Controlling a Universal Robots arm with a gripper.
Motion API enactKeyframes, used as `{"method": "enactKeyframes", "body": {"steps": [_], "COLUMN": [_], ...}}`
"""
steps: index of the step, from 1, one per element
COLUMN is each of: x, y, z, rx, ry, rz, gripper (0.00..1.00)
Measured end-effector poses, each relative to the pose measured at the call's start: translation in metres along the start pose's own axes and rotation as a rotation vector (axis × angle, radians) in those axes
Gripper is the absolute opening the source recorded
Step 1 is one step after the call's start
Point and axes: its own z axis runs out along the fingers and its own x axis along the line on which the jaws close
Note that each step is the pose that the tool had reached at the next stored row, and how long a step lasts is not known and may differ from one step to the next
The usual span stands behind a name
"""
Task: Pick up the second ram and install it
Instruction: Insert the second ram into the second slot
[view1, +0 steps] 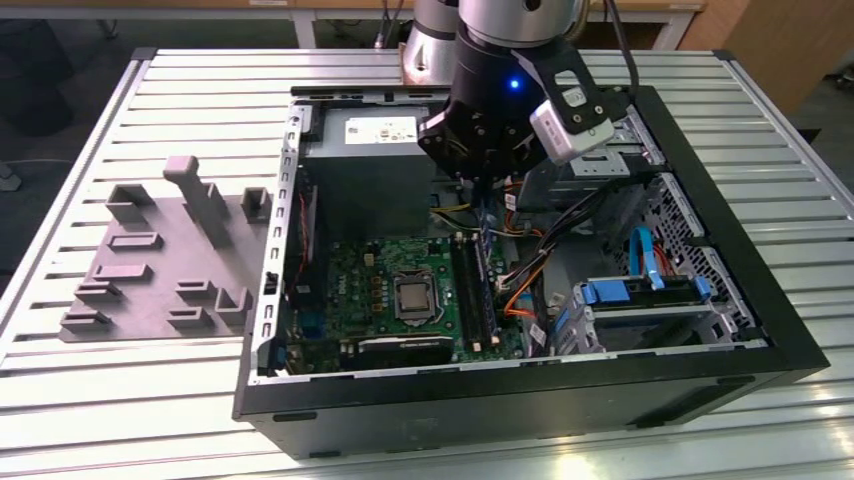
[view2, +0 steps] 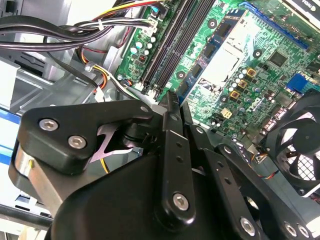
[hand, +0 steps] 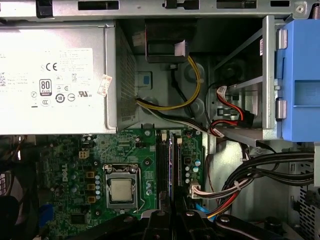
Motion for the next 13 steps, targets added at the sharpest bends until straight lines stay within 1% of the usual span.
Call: {"method": "enactKeyframes", "body": {"steps": [10,13], "x": [0.0,0.0001], "y": [0.0,0.0001], "z": [0.0003,0.0048], "rx": [-0.0001,0.0001], "ry": [0.0,0.0012], "rz": [0.0,0.0], "gripper": [0.14,0.14]}}
